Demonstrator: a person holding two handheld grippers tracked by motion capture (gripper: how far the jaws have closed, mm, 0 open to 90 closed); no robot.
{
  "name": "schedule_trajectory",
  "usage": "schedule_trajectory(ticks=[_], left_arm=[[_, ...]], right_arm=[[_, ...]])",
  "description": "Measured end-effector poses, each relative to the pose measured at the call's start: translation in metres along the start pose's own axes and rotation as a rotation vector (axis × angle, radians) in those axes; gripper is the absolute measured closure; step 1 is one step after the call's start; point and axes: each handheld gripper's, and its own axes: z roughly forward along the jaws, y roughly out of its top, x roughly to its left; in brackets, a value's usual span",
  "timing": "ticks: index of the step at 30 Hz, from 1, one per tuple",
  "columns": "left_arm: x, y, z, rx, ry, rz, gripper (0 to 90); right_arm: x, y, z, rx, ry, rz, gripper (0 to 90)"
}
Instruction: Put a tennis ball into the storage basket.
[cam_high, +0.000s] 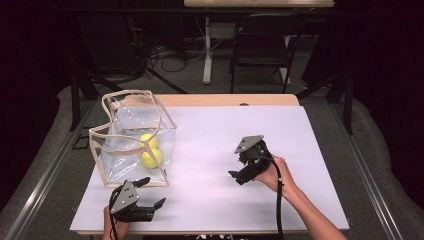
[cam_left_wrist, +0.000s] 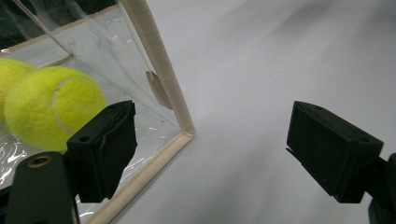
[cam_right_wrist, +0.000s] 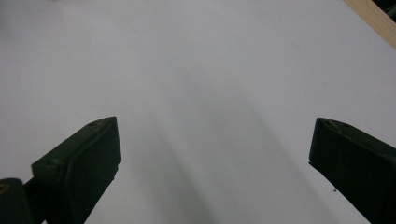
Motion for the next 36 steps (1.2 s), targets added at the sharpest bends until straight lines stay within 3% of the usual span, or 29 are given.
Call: schedule_trajectory(ticks=[19,36], left_arm=[[0.000,0.000,0.001,0.004,0.001,0.002,15.8],[0.000,0.000,0.001,0.005,0.004,0.002,15.9]], right_arm=[[0.004,-0.051,-0.016,0.015,-0.041,0.078,1.9],[0.012,-0.097,-0.029,-0.027,-0.080,0.148,1.6]])
